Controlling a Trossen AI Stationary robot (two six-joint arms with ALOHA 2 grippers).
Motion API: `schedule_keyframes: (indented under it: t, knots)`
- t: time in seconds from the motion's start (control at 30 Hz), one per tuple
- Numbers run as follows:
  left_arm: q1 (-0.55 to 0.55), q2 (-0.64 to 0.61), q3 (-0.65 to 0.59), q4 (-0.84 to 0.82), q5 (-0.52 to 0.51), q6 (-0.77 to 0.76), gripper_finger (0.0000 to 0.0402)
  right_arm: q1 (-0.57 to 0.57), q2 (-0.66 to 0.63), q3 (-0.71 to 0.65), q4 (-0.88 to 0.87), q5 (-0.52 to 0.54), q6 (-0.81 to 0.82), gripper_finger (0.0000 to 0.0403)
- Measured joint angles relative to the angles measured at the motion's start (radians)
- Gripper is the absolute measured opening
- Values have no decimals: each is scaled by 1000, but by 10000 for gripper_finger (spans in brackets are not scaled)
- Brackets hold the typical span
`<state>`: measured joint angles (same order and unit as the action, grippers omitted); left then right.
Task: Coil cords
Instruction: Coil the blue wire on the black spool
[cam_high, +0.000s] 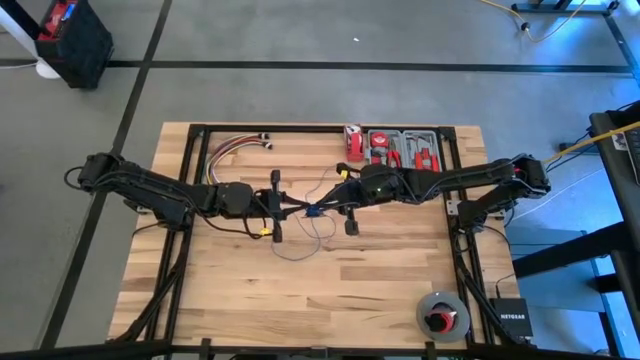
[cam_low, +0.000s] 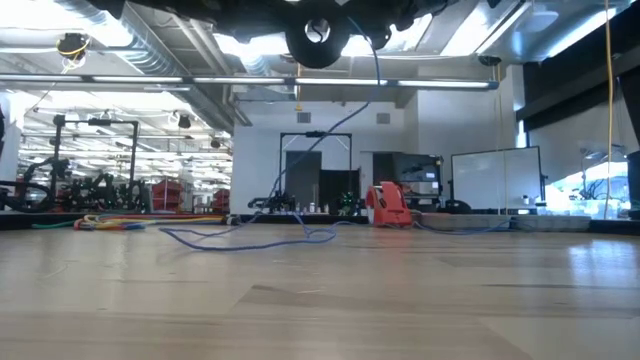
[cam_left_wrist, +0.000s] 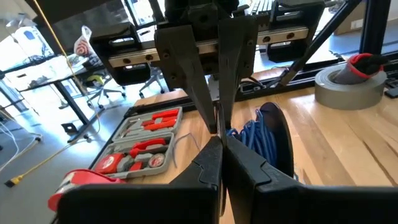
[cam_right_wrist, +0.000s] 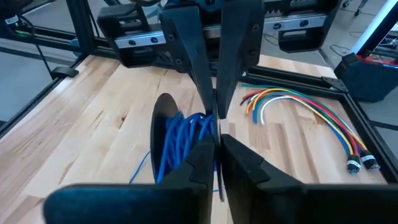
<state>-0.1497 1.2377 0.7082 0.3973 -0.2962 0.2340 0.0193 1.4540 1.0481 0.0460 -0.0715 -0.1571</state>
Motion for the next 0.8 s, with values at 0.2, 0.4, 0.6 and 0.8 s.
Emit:
schedule_keyframes:
  t: [0.2,0.4,0.6,0.8]
  knots:
    - [14,0,0,7,-27,-47,37,1,3,0,2,96,5,8]
    - [13,-25,1,-48,-127,-44,108,3,-56,-3,18,222,-36,6]
    - [10,-53,0,-137,-125,-89,132,-2,-146,-44,157,412,-78,4]
    - [18,41,0,-53,-122,-74,130,-1,-171,-214,496,527,-118,3]
